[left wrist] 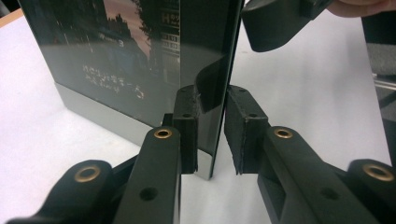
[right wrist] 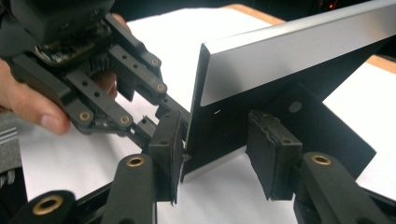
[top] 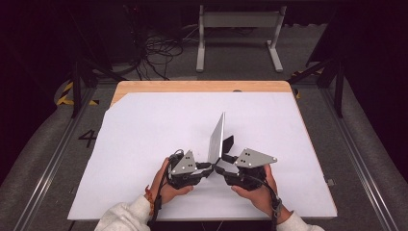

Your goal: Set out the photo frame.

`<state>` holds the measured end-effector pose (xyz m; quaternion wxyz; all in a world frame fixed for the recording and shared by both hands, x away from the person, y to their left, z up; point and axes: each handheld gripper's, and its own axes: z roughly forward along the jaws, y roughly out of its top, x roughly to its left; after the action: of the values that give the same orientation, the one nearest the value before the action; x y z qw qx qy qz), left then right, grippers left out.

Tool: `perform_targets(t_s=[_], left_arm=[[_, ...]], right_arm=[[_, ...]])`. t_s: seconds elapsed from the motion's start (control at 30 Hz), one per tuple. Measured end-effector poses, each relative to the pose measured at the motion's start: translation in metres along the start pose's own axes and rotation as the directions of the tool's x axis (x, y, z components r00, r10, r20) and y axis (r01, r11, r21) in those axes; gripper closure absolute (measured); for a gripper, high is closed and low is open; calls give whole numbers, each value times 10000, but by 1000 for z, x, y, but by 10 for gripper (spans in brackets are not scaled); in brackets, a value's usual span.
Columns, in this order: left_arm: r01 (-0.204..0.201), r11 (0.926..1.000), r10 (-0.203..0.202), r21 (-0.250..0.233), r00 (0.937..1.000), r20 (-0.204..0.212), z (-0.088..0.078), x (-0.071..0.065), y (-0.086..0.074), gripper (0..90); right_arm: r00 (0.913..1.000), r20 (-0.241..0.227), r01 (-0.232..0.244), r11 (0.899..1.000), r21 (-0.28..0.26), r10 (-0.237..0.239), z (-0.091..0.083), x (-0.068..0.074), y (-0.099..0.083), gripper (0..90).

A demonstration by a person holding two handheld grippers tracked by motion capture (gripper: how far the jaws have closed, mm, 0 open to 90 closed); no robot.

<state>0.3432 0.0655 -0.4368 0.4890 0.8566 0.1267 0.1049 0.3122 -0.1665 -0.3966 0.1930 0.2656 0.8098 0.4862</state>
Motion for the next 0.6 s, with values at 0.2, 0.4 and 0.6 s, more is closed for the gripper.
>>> perform_targets(t_s=[0.2,0.4,0.6], left_arm=[[83,10000,-83,-11,10000,44,2,1,-2,741],[-87,9995,86,307,10000,34,4,2,-5,746],[-283,9958,280,865,9996,50,-4,4,-12,747]], right_arm=[[9988,456,-178,9997,-144,185,9,3,3,567],[9964,779,-314,9993,-222,330,12,6,1,564],[9968,716,-334,9993,-155,344,12,6,-1,577]])
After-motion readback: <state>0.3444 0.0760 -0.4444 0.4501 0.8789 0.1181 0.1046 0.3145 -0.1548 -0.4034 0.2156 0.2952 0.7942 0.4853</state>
